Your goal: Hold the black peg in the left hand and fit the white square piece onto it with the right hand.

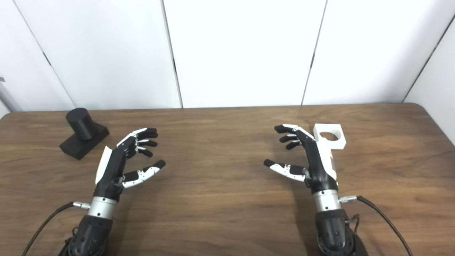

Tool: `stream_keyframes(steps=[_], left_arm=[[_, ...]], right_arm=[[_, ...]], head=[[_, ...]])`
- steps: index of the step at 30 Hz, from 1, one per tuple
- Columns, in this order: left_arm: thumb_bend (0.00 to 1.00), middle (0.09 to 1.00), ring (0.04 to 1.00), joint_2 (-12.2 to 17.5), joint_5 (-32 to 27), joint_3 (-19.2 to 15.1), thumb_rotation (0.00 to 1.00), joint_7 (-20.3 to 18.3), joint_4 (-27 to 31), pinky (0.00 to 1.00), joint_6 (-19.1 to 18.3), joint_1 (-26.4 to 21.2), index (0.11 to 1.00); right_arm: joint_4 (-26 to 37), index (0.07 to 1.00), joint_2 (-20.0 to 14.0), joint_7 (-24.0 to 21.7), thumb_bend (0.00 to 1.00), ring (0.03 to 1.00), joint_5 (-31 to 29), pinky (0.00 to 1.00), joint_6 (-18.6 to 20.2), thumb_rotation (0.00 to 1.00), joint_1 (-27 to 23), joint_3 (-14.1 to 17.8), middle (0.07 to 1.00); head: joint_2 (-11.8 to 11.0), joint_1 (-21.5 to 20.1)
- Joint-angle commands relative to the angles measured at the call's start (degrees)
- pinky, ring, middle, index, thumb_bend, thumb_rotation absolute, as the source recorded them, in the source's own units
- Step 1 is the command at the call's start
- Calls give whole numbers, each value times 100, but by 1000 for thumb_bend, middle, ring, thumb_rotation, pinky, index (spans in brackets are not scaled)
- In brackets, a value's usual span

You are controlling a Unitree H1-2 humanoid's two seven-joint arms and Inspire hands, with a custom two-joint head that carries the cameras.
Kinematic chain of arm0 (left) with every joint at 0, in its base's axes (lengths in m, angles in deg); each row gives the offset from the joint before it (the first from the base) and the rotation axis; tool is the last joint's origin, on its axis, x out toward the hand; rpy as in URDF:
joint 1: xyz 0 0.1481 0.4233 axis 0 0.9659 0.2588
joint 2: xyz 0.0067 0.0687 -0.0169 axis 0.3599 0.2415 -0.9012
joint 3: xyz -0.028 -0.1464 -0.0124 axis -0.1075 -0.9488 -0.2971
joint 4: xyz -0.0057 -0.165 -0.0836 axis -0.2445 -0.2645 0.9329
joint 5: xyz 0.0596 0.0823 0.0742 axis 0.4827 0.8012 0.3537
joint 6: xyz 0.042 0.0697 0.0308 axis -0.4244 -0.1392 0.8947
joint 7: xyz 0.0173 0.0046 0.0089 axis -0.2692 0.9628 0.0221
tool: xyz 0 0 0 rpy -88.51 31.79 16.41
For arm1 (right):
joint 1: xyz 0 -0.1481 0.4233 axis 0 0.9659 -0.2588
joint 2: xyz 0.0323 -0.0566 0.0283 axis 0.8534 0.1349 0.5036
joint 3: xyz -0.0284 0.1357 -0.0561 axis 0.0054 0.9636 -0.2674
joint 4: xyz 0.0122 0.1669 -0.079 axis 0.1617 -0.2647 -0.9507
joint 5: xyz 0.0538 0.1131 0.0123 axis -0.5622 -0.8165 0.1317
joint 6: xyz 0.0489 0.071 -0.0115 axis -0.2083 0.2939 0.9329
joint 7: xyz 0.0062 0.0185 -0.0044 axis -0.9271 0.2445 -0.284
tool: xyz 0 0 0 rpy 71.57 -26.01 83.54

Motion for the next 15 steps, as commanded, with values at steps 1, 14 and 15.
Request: stream_keyframes(steps=[1, 14, 15], left_arm=[[611, 760, 687, 19, 2, 23, 0, 64, 19, 547, 254, -125, 760], [606, 758, 672, 16, 88, 40, 0, 101, -1, 530, 245, -146, 762], [607, 757, 672, -4, 108, 49, 0, 113, -12, 532, 243, -153, 761]], right_arm=[[143, 686, -62, -13, 583, 624, -8, 522, -194, 65, -146, 0, 706], [183, 689, -59, -65, 584, 627, -14, 519, -126, 42, -141, 21, 710], [192, 690, -73, -90, 582, 626, -34, 519, -105, 41, -137, 32, 710]], head=[[1, -3], [-33, 273], [-62, 536]])
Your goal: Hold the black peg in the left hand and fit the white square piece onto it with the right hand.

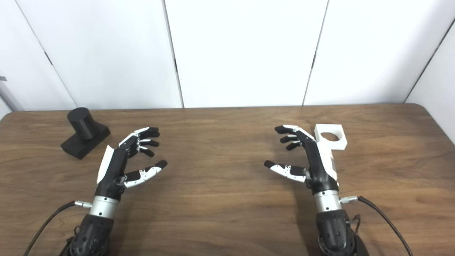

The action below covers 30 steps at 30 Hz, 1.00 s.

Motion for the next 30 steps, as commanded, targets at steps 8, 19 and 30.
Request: stream_keyframes(steps=[8, 19, 30], left_arm=[[604, 758, 657, -335, 378, 191, 0, 283, -80, 495, 114, -148, 756], [632, 747, 650, -506, 705, 292, 0, 602, -356, 488, 174, -229, 743], [638, 737, 639, -494, 767, 283, 0, 687, -257, 475, 122, -210, 716]], right_arm=[[73, 684, -288, -214, 569, 631, -448, 526, -296, 2, -105, 210, 708], [339, 676, -281, -367, 575, 638, -522, 537, 11, 0, -43, 257, 706], [483, 660, -223, -435, 589, 630, -534, 536, 37, 0, 11, 292, 696]], head=[[-347, 1490], [-510, 1722], [-530, 1731]])
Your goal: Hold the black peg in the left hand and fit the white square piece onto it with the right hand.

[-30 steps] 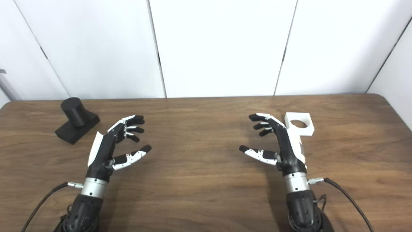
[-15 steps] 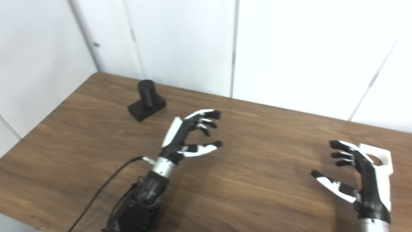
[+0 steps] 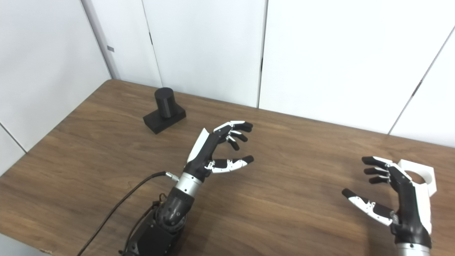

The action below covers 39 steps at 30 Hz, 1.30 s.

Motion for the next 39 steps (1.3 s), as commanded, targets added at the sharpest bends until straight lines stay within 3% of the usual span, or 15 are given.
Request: stream_keyframes(steps=[1, 5, 8, 13, 19, 22, 26, 28, 32, 39], left_arm=[[637, 737, 637, 19, 65, -9, 0, 127, -9, 478, 123, 16, 711], [665, 727, 640, 103, -65, -69, 47, 113, 134, 495, 151, -63, 699], [695, 688, 608, 253, -200, -142, 11, -25, 325, 491, 77, -181, 676], [703, 655, 581, 667, -215, -254, 0, -373, 682, 492, -270, -329, 651], [717, 706, 629, 1082, -587, -408, 0, -830, 1192, 518, -868, -435, 702], [754, 734, 654, 1169, -505, -588, 0, -738, 1327, 519, -1031, -485, 741], [767, 680, 563, 1267, -221, -828, 31, -596, 1497, 445, -1389, -568, 765], [759, 678, 565, 1328, -85, -915, 23, -513, 1510, 444, -1463, -621, 771], [756, 710, 623, 1506, 122, -1065, 36, -308, 1322, 495, -1414, -756, 770], [769, 756, 722, 1804, 1128, -1210, 156, 197, 1233, 619, -2025, -897, 787]], right_arm=[[245, 660, -8, 35, 590, 628, -48, 534, -56, 0, -132, 58, 693], [293, 661, -23, -17, 581, 628, -93, 532, -38, 0, -120, 61, 692], [318, 668, -31, -33, 578, 631, -73, 537, 35, 0, -113, 78, 695], [314, 662, -36, -51, 582, 629, -139, 538, 21, 0, -109, 104, 692], [311, 670, -40, -95, 586, 634, -200, 544, 79, 0, -98, 117, 697], [330, 672, -34, -113, 586, 636, -223, 548, 97, 0, -96, 119, 702], [346, 674, -29, -147, 587, 635, -231, 537, 123, 0, -92, 129, 704], [365, 675, -18, -159, 583, 636, -223, 535, 153, 0, -85, 133, 706], [355, 674, -22, -177, 579, 637, -230, 529, 93, 0, -81, 116, 708], [351, 664, -22, -178, 585, 633, -213, 527, 69, 0, -101, 112, 705]], head=[[6, 9], [-11, 42], [-13, 61], [-44, 69], [-57, 137], [-33, 148], [-51, 181], [-71, 189], [-92, 190], [-115, 202]])
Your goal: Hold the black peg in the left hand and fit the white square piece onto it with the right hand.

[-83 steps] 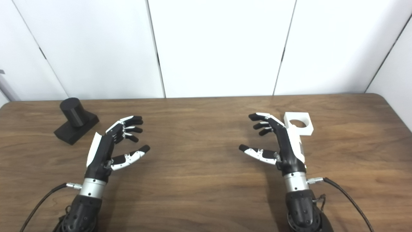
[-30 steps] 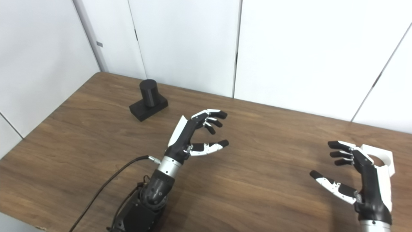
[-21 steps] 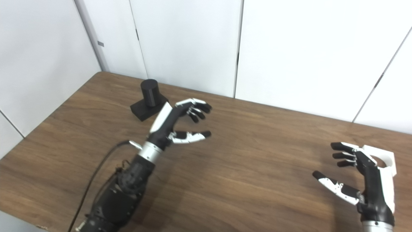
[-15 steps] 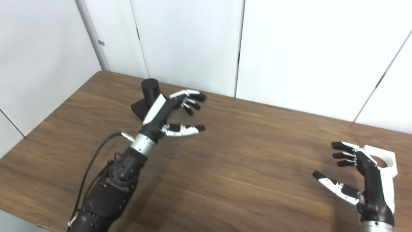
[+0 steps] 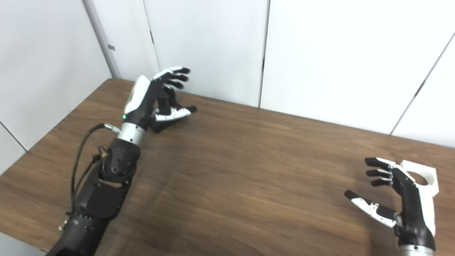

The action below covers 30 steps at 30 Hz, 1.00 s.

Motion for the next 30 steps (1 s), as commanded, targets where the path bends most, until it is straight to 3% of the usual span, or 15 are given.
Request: stream_keyframes(steps=[1, 6, 15, 17, 21, 26, 30], left_arm=[[769, 779, 749, 210, 190, -68, 165, 235, 6, 651, -75, -286, 799], [809, 866, 838, 449, 608, -91, 216, 623, -286, 697, -242, -378, 832], [897, 947, 934, 742, 1211, -59, 264, 738, -222, 737, -1083, -349, 790], [979, 989, 987, 693, 1439, 9, 324, 764, -164, 814, -1376, -328, 903], [1000, 1000, 1000, 623, 1580, 87, 391, 649, -123, 959, -1871, -346, 987], [1000, 1000, 1000, 744, 1631, 239, 449, 350, -165, 887, -2270, -401, 960], [1000, 1000, 1000, 964, 1612, 432, 485, -130, -157, 885, -2465, -415, 941]], right_arm=[[190, 661, -21, 37, 589, 630, -65, 525, -103, 0, -150, 42, 702], [215, 666, -5, 44, 581, 632, -65, 532, -63, 0, -157, 56, 707], [304, 661, -7, 16, 609, 618, -71, 515, -25, 0, -144, 55, 698], [322, 663, -5, 17, 607, 624, -62, 527, 0, 0, -136, 56, 700], [335, 657, -22, 21, 613, 615, -25, 510, -36, 0, -133, 42, 693], [412, 655, 13, 8, 606, 604, -50, 503, 48, 0, -129, 44, 686], [367, 648, 14, 36, 607, 594, -62, 495, -29, 0, -144, 51, 684]], head=[[8, 8], [14, -9], [24, -29], [28, -45], [30, -48], [22, -40], [38, -36]])
